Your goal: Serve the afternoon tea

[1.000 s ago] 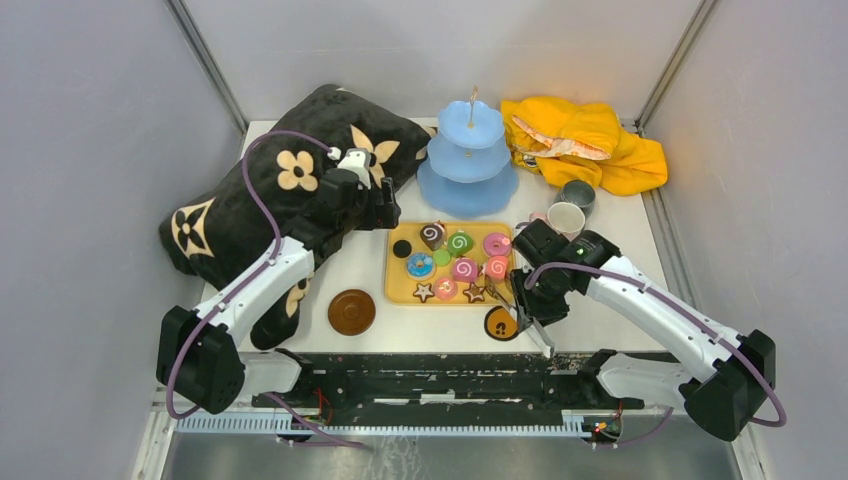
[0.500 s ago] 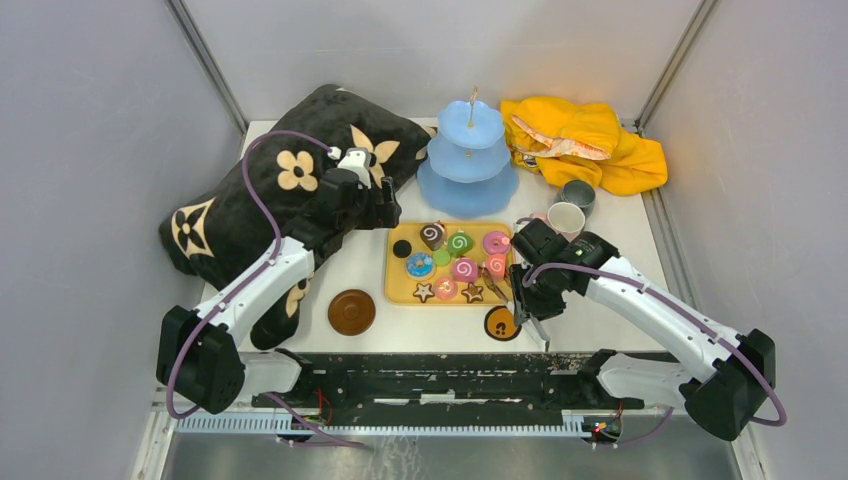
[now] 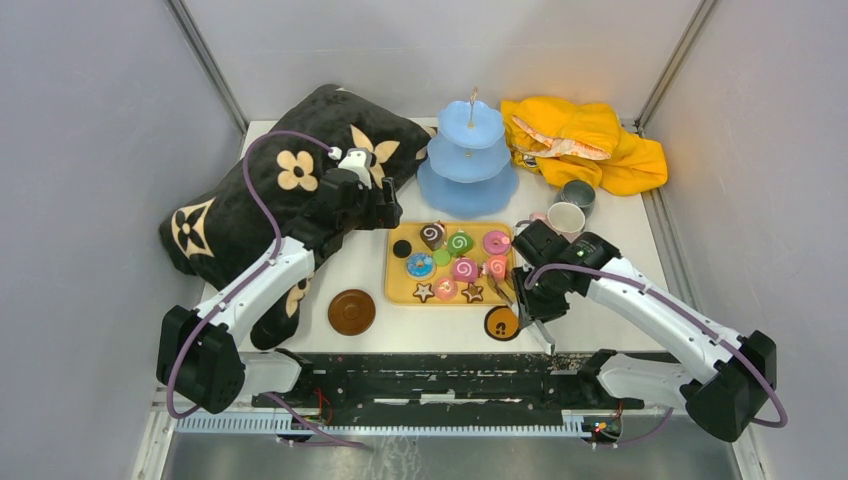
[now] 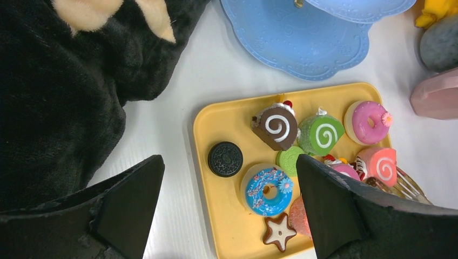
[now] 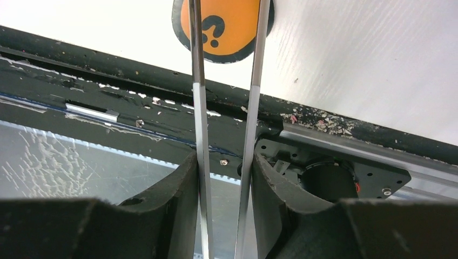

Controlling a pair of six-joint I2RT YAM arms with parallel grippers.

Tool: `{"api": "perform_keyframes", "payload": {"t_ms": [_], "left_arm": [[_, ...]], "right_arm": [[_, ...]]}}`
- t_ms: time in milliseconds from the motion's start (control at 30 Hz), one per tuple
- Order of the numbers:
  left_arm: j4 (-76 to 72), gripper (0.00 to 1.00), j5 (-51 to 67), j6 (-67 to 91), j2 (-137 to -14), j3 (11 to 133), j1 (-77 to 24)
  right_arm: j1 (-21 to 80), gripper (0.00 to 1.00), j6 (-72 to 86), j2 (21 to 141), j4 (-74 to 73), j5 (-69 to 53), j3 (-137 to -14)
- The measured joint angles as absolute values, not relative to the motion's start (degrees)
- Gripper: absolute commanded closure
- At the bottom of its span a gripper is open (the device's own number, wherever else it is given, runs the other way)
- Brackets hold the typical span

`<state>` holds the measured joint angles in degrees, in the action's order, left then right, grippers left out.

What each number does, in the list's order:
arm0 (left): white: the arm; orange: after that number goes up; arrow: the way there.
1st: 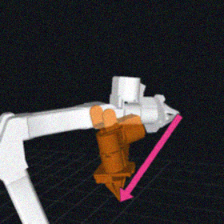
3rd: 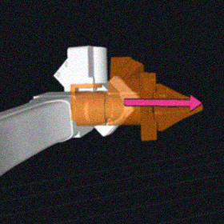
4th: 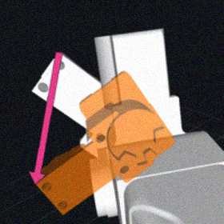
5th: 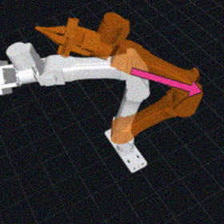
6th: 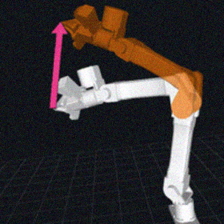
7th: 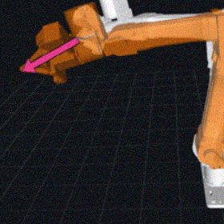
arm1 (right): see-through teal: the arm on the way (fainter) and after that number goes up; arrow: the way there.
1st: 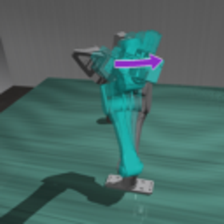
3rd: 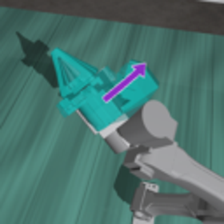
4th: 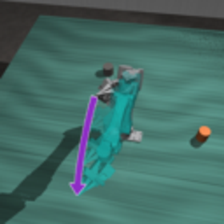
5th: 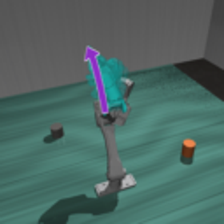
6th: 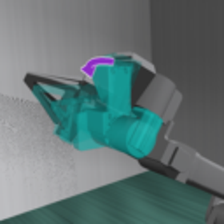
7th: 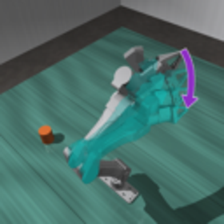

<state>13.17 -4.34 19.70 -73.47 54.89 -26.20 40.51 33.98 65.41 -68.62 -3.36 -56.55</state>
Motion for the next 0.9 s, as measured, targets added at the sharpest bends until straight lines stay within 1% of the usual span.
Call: {"api": "perform_keyframes", "payload": {"t_ms": [467, 900], "left_arm": [[13.17, 0.01, -4.34, 19.7, -73.54, 54.89, -26.2], [13.26, 0.01, -4.64, 19.7, -73.95, 54.92, -26.2]], "right_arm": [[40.51, 0.98, 31.03, 62.24, -73.43, -3.4, -60.27], [40.51, 0.99, 29.43, 61.43, -77.06, -3.01, -71.26]]}}
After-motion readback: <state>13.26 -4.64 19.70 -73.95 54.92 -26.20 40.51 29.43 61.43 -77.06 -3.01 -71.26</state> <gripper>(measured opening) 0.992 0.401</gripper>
